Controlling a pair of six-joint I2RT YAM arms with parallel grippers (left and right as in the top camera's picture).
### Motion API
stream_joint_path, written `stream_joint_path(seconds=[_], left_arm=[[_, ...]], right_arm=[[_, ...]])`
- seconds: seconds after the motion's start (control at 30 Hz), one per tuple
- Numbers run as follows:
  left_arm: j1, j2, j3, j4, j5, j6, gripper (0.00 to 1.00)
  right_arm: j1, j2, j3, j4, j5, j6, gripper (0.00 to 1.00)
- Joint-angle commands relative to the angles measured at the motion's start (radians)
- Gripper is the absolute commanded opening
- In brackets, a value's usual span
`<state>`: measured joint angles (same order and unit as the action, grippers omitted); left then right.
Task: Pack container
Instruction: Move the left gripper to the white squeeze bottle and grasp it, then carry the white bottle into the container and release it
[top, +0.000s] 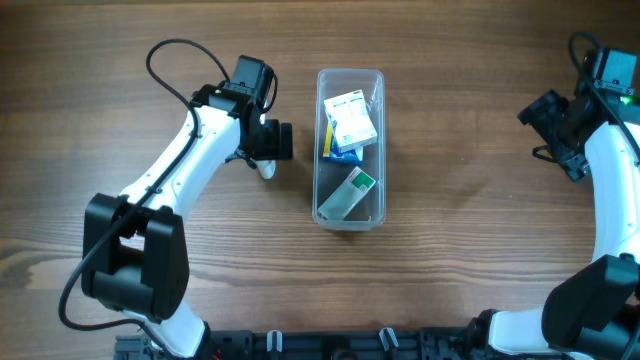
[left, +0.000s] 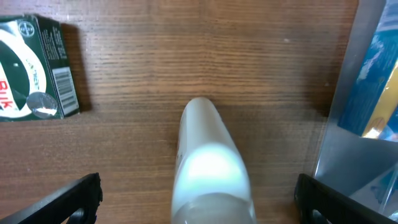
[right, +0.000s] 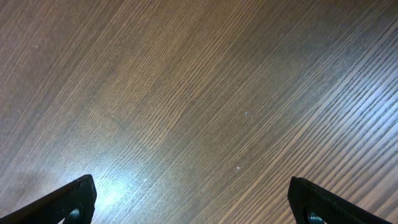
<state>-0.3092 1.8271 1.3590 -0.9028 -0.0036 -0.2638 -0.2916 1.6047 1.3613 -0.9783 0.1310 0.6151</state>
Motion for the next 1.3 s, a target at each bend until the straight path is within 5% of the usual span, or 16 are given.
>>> stream_joint_path(seconds=[0.0,0.13,0.17,0.23,0.33,0.83,1.0,1.27], left_arm=[[0.003,0.006,0.015,0.017,-0.017,0.026,1.00],[0.003,0.006,0.015,0.021,-0.017,0.026,0.97],[0.003,0.006,0.015,0.021,-0.017,0.026,0.91],[0.003,0.006,0.015,0.020,-0.016,0.025,0.59],[0.003,0.006,0.015,0.006,-0.016,0.025,0.42],[0.003,0.006,0.015,-0.010,-0.008,0.025,0.26],[-0.003,0.000,0.150,-0.120,0.026,0.025,0.20],[-0.058,-0.148,0.331,-0.269,0.239,0.025,0.20]], right_arm=[[-0.002,0.008,-0.002,0.002,-0.009,-0.007,1.00],[-0.002,0.008,-0.002,0.003,-0.009,-0.007,1.00],[-0.002,0.008,-0.002,0.002,-0.009,-0.007,0.99],[-0.002,0.008,-0.002,0.003,-0.009,-0.007,1.00],[-0.002,0.008,-0.002,0.003,-0.009,-0.007,1.00],[-0.002,0.008,-0.002,0.003,-0.009,-0.007,1.00],[-0.002,0.008,-0.002,0.002,-0.009,-0.007,1.00],[-0.002,0.008,-0.002,0.003,-0.009,-0.007,1.00]])
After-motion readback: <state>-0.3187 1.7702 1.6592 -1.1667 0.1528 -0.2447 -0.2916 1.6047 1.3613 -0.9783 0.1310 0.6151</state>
